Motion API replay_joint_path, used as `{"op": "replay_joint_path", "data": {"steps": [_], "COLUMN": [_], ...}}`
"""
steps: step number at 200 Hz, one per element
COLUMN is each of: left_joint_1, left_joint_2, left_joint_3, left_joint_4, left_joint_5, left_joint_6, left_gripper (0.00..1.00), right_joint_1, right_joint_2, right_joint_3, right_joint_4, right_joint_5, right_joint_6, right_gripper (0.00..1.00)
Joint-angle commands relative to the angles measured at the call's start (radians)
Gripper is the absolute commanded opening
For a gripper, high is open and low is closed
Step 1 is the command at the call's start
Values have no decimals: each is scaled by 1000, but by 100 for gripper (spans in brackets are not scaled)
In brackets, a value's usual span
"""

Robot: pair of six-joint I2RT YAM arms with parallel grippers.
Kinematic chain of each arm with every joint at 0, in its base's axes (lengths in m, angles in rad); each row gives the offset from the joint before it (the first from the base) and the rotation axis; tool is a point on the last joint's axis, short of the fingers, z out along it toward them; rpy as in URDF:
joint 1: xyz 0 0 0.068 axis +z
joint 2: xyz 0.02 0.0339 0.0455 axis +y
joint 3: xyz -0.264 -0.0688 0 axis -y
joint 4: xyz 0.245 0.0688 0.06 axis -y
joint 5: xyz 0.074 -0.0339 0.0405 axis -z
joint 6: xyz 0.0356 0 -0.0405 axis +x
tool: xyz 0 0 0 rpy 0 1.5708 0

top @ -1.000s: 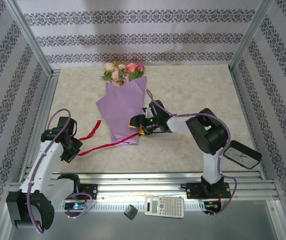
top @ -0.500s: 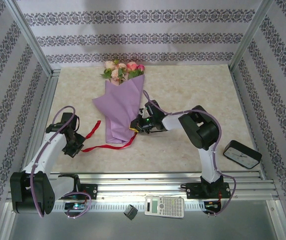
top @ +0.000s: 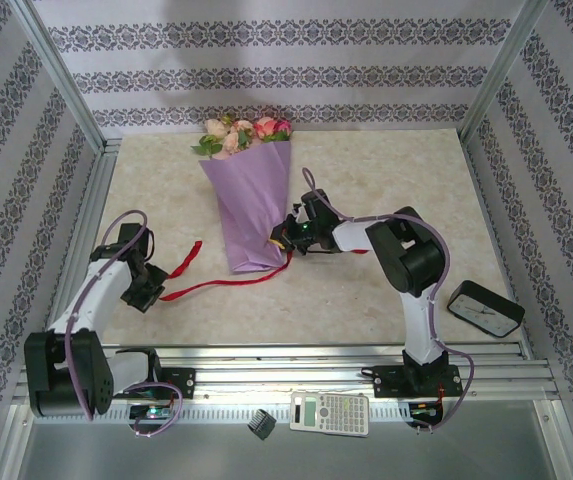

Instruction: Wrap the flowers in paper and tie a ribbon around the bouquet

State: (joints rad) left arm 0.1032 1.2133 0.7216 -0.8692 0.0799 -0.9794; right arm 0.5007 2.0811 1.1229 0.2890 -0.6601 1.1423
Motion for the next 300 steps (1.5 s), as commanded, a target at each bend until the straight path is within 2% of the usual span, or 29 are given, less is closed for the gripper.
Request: {"op": "replay_joint_path", "data": {"steps": [1, 15, 51, 77, 126, 150, 174, 205, 229, 261, 282, 300], "left_joint_1": [19, 20, 24, 29, 30, 49, 59, 58, 59, 58, 59, 59], "left_joint_2": [85, 167, 328, 377, 248, 123, 54, -51, -129, -119, -74, -13], "left_joint_3": [48, 92, 217, 297, 219, 184, 170, 0, -25, 92, 109, 100], "left_joint_4": [136, 201, 226, 158, 74, -24, -116, -130, -226, -335, -293, -157], "left_joint_5": [42, 77, 89, 93, 158, 114, 91, 162, 72, -66, -55, -15], "left_joint_6": [9, 10, 18, 33, 69, 107, 140, 97, 117, 142, 136, 120], "left_gripper": [0, 0, 0, 0, 0, 0, 0, 0, 0, 0, 0, 0], "right_joint_1": [-16, -25, -40, -44, -22, 2, 20, 52, 70, 79, 81, 82], "right_joint_2": [-86, -117, -160, -150, -45, 15, 61, 110, 146, 159, 168, 164], "right_joint_3": [30, 25, 43, 72, 213, 262, 266, 328, 356, 331, 324, 320], "right_joint_4": [-28, -73, -182, -209, -279, -288, -212, -216, -231, -224, -211, -203], "right_joint_5": [-28, -60, -85, -64, 10, 51, 81, 121, 129, 152, 159, 168], "right_joint_6": [41, 57, 49, 38, -27, -45, -8, -9, 0, 8, 15, 26], "right_gripper": [0, 0, 0, 0, 0, 0, 0, 0, 0, 0, 0, 0]}}
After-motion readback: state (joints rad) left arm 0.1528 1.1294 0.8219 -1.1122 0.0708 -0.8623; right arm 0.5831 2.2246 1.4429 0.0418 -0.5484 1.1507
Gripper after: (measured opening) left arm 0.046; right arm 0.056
